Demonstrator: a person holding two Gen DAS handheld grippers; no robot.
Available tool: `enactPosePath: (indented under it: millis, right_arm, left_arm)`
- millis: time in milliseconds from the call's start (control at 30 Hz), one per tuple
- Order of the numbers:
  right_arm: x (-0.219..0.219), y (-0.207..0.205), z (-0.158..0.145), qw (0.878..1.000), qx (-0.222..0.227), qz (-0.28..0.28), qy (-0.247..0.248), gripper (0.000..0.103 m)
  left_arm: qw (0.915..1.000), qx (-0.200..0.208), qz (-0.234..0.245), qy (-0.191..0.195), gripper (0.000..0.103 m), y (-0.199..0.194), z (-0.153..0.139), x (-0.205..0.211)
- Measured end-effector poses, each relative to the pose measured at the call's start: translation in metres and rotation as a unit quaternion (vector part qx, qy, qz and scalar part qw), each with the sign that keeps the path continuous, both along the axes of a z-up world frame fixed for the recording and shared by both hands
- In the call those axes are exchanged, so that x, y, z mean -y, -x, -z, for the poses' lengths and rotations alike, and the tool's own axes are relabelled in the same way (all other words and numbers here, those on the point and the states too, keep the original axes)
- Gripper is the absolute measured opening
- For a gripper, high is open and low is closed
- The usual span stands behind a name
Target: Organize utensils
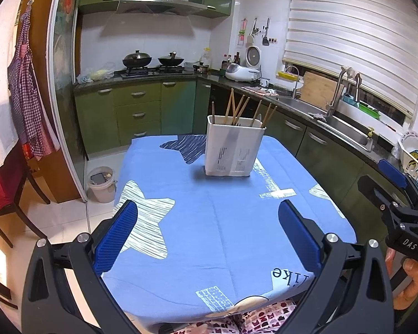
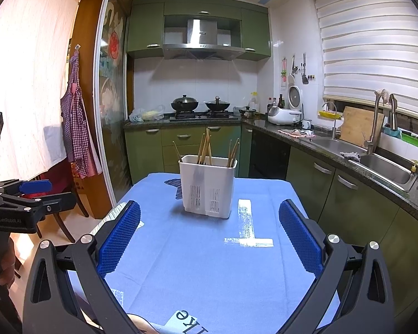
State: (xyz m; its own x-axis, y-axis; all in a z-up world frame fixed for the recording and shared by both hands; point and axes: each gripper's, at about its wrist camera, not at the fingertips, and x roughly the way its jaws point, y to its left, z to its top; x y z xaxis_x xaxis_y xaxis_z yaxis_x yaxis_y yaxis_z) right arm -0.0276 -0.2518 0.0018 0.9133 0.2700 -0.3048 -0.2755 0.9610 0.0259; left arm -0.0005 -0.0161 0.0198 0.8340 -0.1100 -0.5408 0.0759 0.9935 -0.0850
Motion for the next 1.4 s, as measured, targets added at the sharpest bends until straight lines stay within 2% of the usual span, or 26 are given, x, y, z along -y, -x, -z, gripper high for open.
enactPosePath:
  millis: [767,1400]
  right_arm:
    - [0.002,-0.005,0.007,1.000,-0.005,-0.001,0.002,0.098]
    - [0.003,-0.010,0.014,1.000,-0.009,-0.004,0.002,0.098]
  left_arm:
    - [0.9997,-0.004,-0.009,-0.022,0.096,-0.002,0.000,0.006]
    - [0.9998,0.005,-0.010,-0.015,0.096,-0.002,-0.004,0.002]
